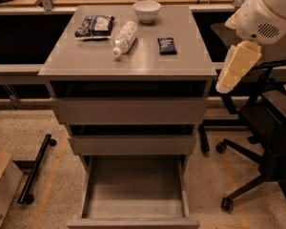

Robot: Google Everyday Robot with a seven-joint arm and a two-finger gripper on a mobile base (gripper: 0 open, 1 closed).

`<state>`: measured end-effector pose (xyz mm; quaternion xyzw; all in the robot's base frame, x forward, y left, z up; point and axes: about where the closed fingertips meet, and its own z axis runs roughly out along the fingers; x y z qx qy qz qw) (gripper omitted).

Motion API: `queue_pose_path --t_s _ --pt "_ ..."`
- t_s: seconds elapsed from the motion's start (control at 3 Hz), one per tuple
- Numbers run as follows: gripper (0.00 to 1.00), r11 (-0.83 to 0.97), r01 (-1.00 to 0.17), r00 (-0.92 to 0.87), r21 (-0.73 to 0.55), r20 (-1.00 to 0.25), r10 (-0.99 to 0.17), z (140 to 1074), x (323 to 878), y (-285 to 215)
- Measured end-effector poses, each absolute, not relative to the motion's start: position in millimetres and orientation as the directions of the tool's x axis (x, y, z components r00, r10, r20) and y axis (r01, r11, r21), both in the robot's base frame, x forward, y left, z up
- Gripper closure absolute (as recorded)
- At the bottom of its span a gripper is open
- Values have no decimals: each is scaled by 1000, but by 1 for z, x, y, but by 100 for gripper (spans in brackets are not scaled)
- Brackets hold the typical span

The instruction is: Place rxbar blueberry into bottom drawer

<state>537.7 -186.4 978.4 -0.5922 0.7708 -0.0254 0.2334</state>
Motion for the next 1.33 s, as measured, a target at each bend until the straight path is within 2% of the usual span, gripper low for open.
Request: queue_pose_path --t_s 0.33,0.67,1.33 --pt "0 297 -901 -190 -315 -329 -925 978 538 -186" --pt "0 320 -895 -185 -309 -395 -900 972 545 -175" --pt "0 443 -854 -209 -272 -600 -772 958 617 -145"
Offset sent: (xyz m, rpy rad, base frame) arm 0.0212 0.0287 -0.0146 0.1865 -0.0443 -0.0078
